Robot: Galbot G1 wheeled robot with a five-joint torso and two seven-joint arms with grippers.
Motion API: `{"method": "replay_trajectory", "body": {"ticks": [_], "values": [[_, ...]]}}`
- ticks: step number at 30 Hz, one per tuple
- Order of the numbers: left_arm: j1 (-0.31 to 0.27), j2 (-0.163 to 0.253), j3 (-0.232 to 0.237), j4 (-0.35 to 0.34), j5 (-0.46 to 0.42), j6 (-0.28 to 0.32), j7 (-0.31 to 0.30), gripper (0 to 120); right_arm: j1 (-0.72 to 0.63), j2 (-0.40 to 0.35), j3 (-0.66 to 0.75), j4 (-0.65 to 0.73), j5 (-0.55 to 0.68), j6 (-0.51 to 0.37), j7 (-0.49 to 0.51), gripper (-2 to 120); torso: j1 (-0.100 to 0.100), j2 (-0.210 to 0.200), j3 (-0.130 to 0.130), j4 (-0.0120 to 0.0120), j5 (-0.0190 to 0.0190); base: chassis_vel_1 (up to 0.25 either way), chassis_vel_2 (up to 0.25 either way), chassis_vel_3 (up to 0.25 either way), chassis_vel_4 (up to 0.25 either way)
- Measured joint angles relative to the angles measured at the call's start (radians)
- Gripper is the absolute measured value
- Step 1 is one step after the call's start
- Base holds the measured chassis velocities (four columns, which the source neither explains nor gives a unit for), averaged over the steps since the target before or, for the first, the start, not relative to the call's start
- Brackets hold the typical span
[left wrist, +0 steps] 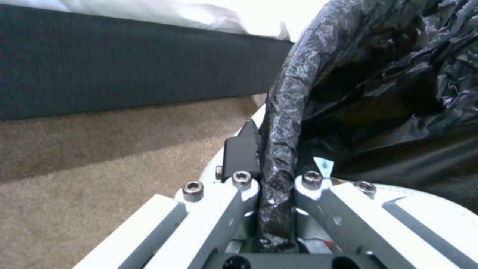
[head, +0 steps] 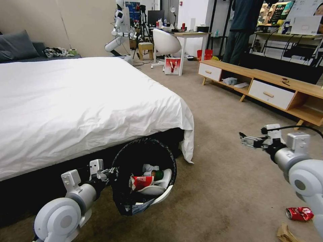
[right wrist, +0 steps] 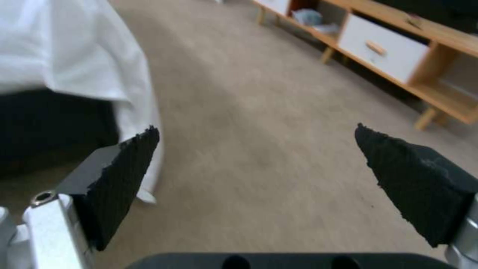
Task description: Pick up the trash bin and place the garbage on the floor into it.
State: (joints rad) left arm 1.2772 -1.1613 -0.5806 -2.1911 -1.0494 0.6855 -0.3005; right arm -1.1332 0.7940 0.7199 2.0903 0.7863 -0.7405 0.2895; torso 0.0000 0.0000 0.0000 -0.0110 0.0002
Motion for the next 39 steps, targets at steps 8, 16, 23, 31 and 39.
{"method": "replay_trajectory", "body": {"ticks": [8, 16, 23, 31, 39], "values": [[0.002, 0.003, -0.005, 0.009, -0.006, -0.002, 0.005, 2, -0.159, -0.013, 0.127, -0.031, -0.002, 0.003, -0.020, 100, 0.000, 0.000, 0.000, -0.0002, -0.0002, 0.000, 0.000, 0.000, 0.000], [-0.001, 0.003, -0.002, 0.003, -0.006, -0.003, 0.005, 2, -0.181, 0.023, 0.152, -0.103, -0.007, 0.028, -0.012, 100, 0.000, 0.000, 0.000, 0.0001, -0.0001, 0.000, 0.000, 0.000, 0.000], [0.003, 0.004, -0.007, -0.011, -0.007, -0.004, 0.005, 2, -0.173, 0.052, 0.126, -0.134, 0.091, 0.039, 0.131, 100, 0.000, 0.000, 0.000, -0.0001, -0.0003, 0.000, 0.000, 0.000, 0.000], [0.011, 0.001, -0.007, -0.021, -0.007, -0.005, 0.004, 2, -0.132, 0.110, 0.059, -0.187, 0.368, 0.044, 0.502, 100, 0.000, 0.000, 0.000, 0.0001, -0.0002, 0.000, 0.000, 0.000, 0.000], [0.016, 0.001, -0.008, -0.031, -0.006, -0.005, 0.001, 2, -0.142, 0.149, 0.053, -0.231, 0.429, 0.083, 0.572, 100, 0.000, 0.000, 0.000, -0.0001, -0.0003, 0.000, 0.000, 0.000, 0.000]]}}
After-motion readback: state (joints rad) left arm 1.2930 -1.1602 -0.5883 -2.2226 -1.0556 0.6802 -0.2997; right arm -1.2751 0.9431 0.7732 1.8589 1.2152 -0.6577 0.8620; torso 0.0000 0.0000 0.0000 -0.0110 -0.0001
